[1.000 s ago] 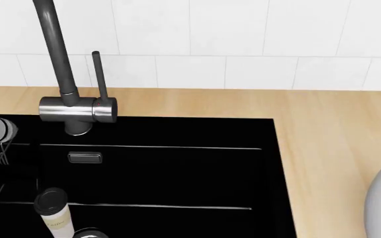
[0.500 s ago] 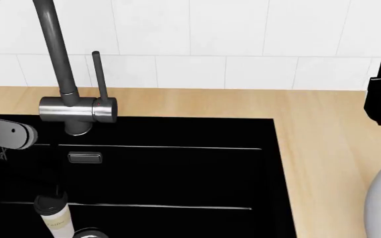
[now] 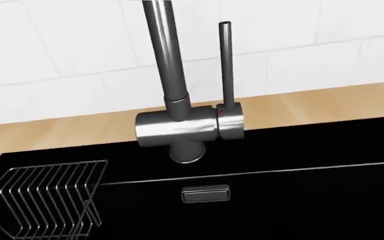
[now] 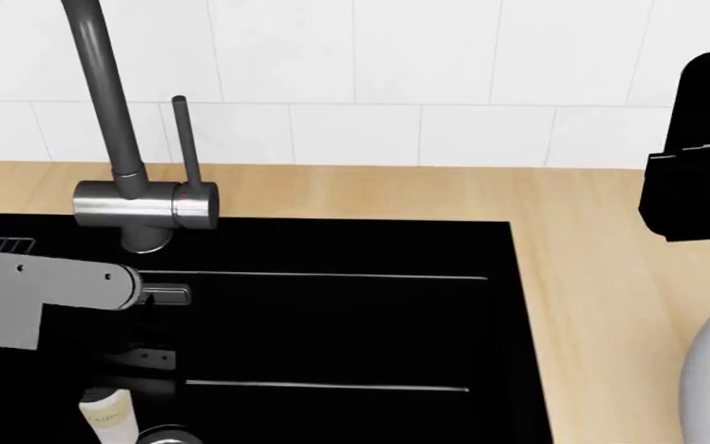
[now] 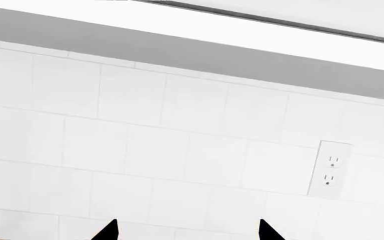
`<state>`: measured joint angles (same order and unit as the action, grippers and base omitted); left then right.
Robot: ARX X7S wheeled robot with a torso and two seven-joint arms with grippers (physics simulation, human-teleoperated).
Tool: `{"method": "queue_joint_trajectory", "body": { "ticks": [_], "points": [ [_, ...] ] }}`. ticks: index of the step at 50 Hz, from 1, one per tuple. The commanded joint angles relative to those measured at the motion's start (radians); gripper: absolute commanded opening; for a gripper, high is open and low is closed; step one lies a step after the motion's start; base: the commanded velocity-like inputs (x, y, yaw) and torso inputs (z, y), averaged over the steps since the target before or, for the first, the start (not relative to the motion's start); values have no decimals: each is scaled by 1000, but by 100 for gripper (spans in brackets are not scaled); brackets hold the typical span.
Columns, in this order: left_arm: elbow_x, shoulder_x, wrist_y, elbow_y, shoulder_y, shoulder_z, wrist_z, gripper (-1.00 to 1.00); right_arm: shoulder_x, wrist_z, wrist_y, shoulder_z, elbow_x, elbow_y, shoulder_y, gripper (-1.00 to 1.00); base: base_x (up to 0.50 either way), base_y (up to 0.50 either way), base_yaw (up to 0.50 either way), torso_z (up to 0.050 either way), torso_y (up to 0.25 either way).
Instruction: Pick the cup and bowl from the sink and place them on the counter for drying.
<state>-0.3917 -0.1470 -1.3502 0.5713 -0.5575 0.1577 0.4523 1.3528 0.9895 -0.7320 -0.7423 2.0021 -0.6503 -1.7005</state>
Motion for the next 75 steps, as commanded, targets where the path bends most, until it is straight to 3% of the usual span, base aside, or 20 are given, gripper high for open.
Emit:
{"method": "queue_joint_trajectory", "body": {
  "ticks": [1,15,26,31,47,75],
  "points": [
    [46,110,77,-91,65,21,91,100,-5,-14,35,-1,-37,-1,43,100,0,0,0,0,0],
    [49,69,158,-206,130,27,100,100,-6,8,52,-4,-22,-11,61,100,0,0,0,0,0],
    [-93,96,-138,-177,89,-120,75,100,16,24,54,3,12,-15,61,100,0,0,0,0,0],
    [-89,74,-137,-165,87,-98,91,100,19,16,71,-2,-7,-17,83,100,0,0,0,0,0],
    [-61,72,10,-342,87,-55,94,100,27,-8,105,-10,-38,-25,128,100,0,0,0,0,0],
    [-1,36,317,-800,-51,-11,-3,100,51,-34,204,-30,-90,-55,224,100,0,0,0,0,0]
  ]
}}
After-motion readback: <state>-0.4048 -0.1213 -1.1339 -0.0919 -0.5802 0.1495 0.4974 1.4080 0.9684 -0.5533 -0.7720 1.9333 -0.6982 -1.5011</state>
